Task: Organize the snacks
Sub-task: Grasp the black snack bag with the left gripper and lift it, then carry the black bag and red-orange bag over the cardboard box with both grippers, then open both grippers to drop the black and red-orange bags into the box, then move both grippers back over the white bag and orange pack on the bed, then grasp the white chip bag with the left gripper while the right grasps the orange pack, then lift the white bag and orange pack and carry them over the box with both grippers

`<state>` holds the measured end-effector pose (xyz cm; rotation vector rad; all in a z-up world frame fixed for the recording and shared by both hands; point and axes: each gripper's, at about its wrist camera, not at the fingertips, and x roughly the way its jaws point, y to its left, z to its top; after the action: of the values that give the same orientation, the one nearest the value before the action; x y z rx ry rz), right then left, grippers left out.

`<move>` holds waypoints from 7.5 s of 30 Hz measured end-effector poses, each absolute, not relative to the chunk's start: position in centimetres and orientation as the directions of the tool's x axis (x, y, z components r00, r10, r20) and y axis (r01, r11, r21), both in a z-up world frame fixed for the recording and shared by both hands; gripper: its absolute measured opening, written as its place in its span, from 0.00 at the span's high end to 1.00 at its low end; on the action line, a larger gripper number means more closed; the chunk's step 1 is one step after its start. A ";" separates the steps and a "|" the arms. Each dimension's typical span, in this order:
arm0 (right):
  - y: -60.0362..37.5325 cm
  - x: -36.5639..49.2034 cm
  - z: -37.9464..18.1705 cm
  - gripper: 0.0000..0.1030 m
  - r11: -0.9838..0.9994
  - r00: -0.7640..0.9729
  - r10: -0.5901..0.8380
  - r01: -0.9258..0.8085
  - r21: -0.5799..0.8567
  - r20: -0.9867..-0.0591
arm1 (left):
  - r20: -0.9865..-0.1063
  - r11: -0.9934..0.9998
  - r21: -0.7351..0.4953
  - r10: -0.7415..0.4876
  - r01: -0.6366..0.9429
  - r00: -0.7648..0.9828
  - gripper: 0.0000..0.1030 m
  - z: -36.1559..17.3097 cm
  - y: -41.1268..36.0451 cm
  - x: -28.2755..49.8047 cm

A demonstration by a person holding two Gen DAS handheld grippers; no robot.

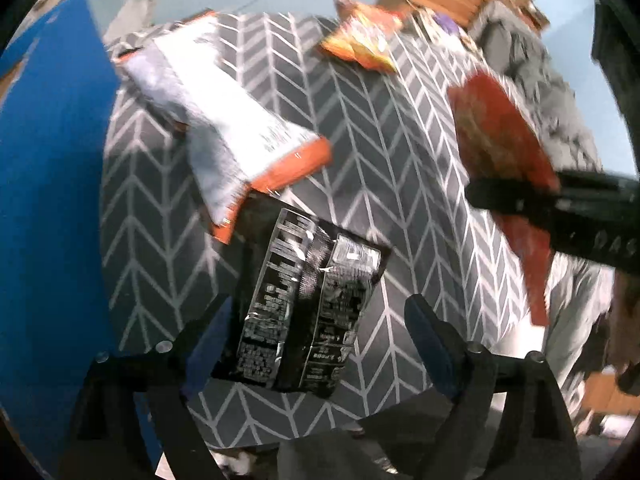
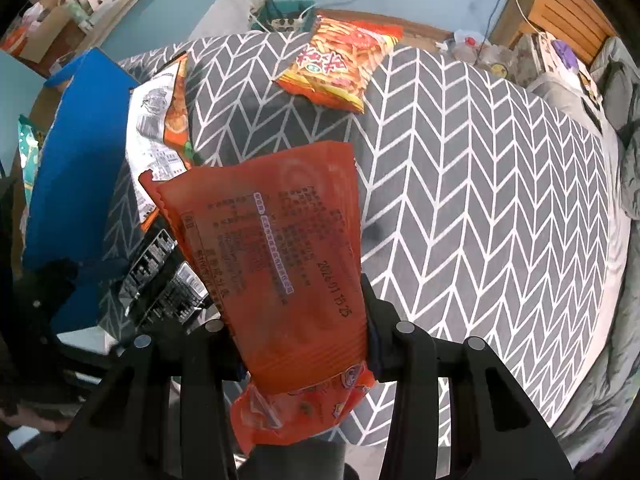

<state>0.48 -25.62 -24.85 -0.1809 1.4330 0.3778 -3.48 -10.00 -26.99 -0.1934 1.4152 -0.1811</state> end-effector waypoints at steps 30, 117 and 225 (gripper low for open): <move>-25.0 -0.9 -23.2 0.60 0.925 0.102 0.170 -0.359 0.123 -0.980 | -0.974 0.988 -0.156 -0.157 0.021 0.166 0.34 -27.2 -9.6 -3.3; -8.8 6.4 -13.7 0.36 0.825 0.222 0.278 -0.553 0.114 -0.935 | -0.882 0.846 -0.293 -0.059 -0.445 0.468 0.22 -11.7 9.6 -3.0; -11.8 7.6 -12.3 0.64 0.763 0.289 0.251 -0.647 0.005 -0.924 | -0.878 0.905 -0.274 -0.097 -0.326 0.469 0.68 -9.3 4.4 0.9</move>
<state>7.61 -11.77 -12.29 -0.4095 1.1289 0.6217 0.94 4.40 -9.27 -0.4390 1.0831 0.1465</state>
